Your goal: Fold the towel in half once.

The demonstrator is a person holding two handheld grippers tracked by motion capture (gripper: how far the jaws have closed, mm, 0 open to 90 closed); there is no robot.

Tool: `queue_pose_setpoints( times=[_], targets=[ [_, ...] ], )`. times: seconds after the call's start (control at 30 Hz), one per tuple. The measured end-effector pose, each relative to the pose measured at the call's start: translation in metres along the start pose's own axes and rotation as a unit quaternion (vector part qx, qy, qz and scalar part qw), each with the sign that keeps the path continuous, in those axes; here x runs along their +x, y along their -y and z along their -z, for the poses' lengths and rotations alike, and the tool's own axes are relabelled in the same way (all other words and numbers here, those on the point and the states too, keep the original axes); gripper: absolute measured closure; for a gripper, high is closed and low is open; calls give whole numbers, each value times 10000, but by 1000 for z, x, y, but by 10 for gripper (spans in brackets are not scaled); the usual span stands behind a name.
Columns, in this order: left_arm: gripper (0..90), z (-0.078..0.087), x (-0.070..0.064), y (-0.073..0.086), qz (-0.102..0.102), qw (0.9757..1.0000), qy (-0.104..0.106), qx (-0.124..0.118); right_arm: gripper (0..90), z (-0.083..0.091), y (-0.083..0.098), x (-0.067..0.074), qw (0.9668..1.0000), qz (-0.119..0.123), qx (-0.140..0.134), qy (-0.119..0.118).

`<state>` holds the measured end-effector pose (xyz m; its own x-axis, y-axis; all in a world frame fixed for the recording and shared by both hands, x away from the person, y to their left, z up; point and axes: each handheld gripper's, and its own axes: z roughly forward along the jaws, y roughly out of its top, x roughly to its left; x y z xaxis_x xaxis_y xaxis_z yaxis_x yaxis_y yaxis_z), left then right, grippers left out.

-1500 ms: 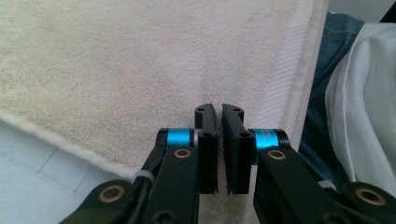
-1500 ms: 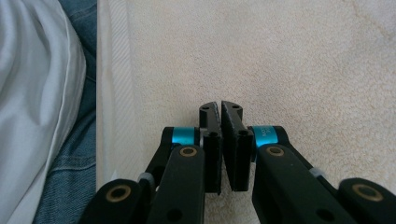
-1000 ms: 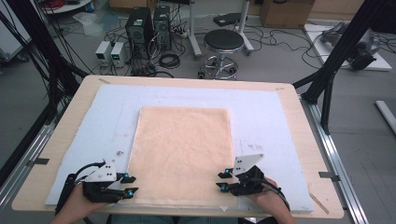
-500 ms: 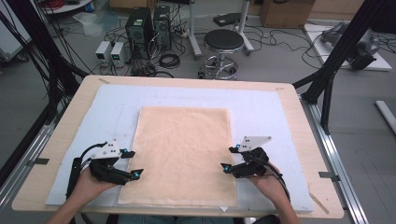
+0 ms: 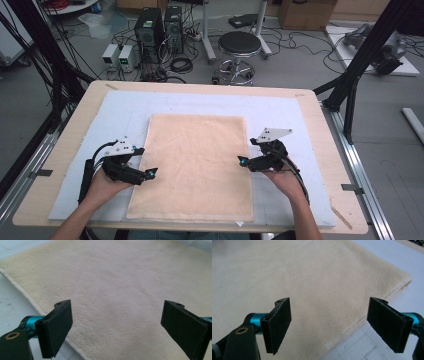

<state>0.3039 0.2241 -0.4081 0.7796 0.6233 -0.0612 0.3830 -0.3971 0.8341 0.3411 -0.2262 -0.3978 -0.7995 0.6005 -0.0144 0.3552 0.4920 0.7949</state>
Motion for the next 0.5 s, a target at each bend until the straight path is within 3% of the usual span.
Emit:
queue_pose_setpoints(
  times=[0.17,0.33,0.5],
  targets=[
    [111,1,5,-2,120,9999,-56,-75,192,-7,-5,-2,9999,-4,56,-84],
    [112,0,13,-3,232,9997,-99,32,193,-9,-11,-2,9998,103,60,-154],
    [115,-1,22,-13,194,9997,-146,14,193,-12,-15,-6,9996,41,84,-264]
  ],
)
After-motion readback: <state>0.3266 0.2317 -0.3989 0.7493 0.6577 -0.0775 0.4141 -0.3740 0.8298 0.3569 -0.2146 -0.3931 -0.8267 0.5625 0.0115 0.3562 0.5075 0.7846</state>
